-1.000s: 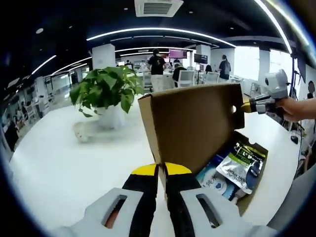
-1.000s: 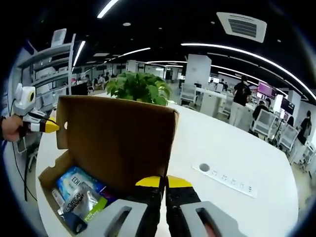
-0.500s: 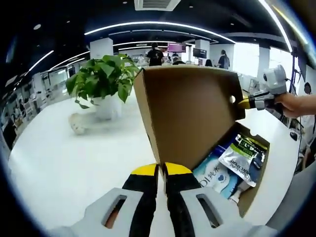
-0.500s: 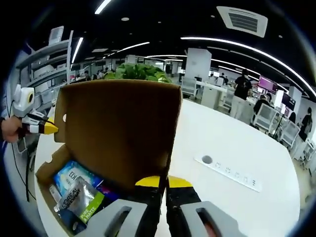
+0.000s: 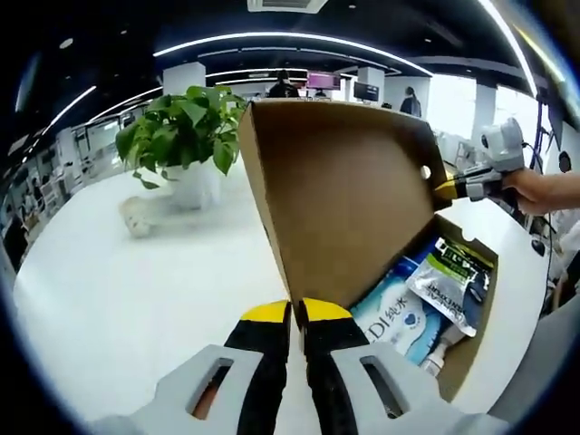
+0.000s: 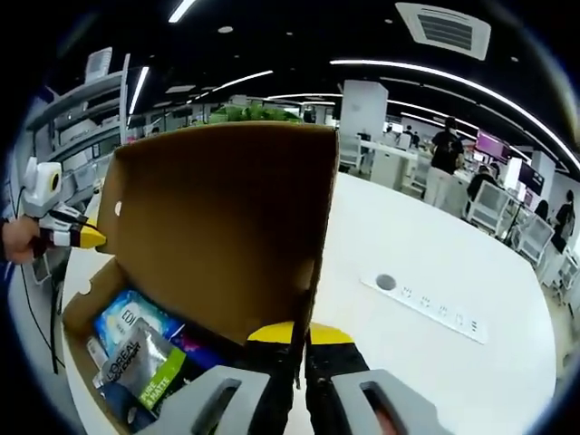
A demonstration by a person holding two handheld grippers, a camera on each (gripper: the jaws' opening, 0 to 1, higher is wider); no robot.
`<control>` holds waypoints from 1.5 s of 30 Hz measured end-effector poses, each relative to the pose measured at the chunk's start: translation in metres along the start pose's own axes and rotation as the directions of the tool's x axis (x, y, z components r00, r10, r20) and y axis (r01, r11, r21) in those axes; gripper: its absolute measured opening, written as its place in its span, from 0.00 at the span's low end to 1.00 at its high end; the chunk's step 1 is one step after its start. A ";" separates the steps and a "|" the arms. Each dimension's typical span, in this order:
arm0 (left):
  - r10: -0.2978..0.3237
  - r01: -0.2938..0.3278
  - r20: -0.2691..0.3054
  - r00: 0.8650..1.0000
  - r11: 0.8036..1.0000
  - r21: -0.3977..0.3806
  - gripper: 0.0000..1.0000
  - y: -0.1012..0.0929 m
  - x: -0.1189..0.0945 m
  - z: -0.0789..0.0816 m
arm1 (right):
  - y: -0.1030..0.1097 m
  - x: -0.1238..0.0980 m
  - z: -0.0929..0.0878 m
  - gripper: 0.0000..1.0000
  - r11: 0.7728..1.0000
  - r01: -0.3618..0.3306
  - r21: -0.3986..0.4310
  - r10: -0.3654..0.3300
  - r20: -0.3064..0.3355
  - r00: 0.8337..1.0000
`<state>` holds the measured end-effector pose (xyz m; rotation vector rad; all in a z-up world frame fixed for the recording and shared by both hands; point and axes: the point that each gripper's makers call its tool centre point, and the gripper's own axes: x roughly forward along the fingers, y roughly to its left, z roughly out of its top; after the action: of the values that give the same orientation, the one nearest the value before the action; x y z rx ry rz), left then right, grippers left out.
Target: Operate the shoe box by opening the lid, removing the specified soft item, and placing it in the target area until the item is outside and the box remains undamaged.
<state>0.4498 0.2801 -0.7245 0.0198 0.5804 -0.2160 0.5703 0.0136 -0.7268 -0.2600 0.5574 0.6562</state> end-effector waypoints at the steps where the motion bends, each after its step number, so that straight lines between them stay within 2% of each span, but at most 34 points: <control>1: 0.001 -0.001 -0.002 1.000 1.000 0.000 0.02 0.000 0.000 0.000 | 0.000 0.001 0.000 0.00 1.000 0.001 0.001 -0.001 -0.003 1.000; 17: 0.019 -0.019 -0.009 1.000 1.000 -0.021 0.03 0.009 0.013 0.007 | -0.005 0.020 0.002 0.00 1.000 0.010 0.023 -0.009 -0.042 0.999; 32: 0.042 -0.043 -0.029 0.999 0.999 -0.021 0.05 0.016 0.027 0.008 | -0.007 0.031 -0.006 0.00 0.999 0.010 0.043 -0.007 -0.076 0.997; 45: 0.048 -0.050 -0.043 0.998 0.998 -0.042 0.06 0.018 0.031 0.007 | -0.007 0.038 -0.011 0.00 0.998 0.016 0.066 -0.010 -0.103 0.995</control>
<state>0.4824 0.2906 -0.7359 -0.0027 0.6257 -0.1559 0.5955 0.0227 -0.7568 -0.2355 0.6748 0.6128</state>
